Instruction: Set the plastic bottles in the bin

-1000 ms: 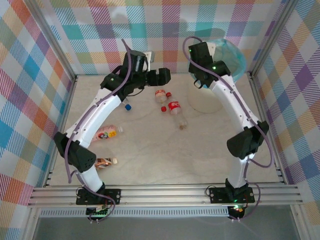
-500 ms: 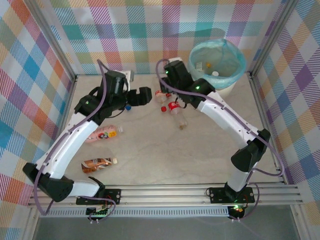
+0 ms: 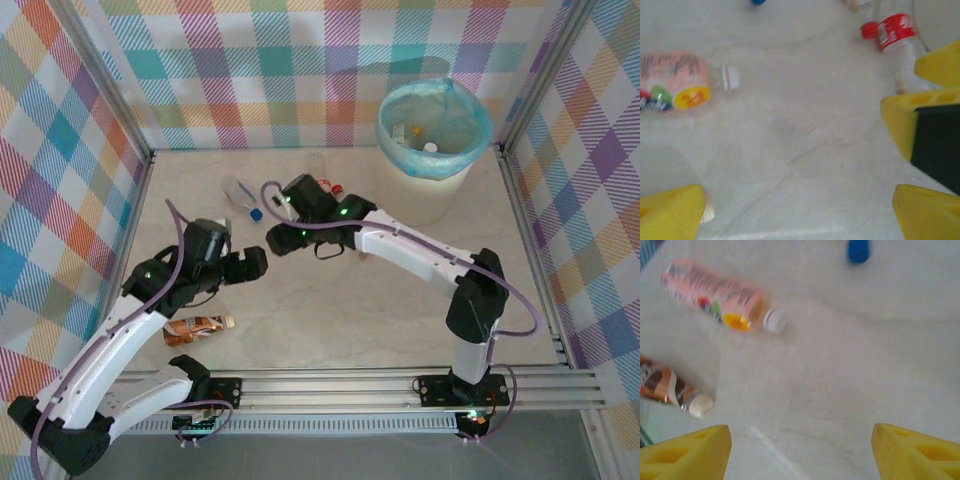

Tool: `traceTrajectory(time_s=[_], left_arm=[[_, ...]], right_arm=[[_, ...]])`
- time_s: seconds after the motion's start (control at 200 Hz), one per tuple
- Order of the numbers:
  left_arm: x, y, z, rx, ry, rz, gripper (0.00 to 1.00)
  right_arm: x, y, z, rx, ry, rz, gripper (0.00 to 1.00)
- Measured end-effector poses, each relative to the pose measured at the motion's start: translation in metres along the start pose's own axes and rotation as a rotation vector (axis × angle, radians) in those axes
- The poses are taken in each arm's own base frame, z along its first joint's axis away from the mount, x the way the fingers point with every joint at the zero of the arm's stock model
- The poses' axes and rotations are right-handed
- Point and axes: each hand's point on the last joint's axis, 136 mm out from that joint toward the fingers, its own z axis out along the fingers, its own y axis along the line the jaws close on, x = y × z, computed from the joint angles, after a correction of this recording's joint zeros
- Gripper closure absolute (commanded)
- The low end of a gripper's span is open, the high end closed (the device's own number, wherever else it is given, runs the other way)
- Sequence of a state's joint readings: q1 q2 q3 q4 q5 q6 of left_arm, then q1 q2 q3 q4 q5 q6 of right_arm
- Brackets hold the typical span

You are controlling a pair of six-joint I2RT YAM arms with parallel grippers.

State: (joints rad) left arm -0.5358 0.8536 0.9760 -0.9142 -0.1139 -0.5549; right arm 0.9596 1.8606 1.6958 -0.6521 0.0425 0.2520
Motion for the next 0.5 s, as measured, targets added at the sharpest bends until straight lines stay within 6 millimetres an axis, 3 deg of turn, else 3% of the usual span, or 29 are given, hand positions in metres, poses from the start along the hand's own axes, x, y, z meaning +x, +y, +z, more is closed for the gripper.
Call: traceTrajectory(time_s=[0.125, 0.23, 0.33, 0.5], left_arm=[[0.022, 0.017, 0.006, -0.015, 0.016, -0.068, 0.05], [0.032, 0.024, 0.015, -0.032, 0.035, -0.102, 0.06], [0.040, 0.025, 0.027, -0.040, 0.063, -0.120, 0.07], [0.041, 0.018, 0.044, -0.041, 0.102, -0.126, 0.06]], right_arm=[[0.022, 0.005, 0.024, 0.003, 0.070, -0.045, 0.25], [0.020, -0.010, 0.025, 0.067, 0.064, -0.046, 0.25], [0.016, -0.038, 0.023, 0.135, 0.061, -0.017, 0.23], [0.016, -0.111, 0.012, 0.299, 0.077, 0.089, 0.12]])
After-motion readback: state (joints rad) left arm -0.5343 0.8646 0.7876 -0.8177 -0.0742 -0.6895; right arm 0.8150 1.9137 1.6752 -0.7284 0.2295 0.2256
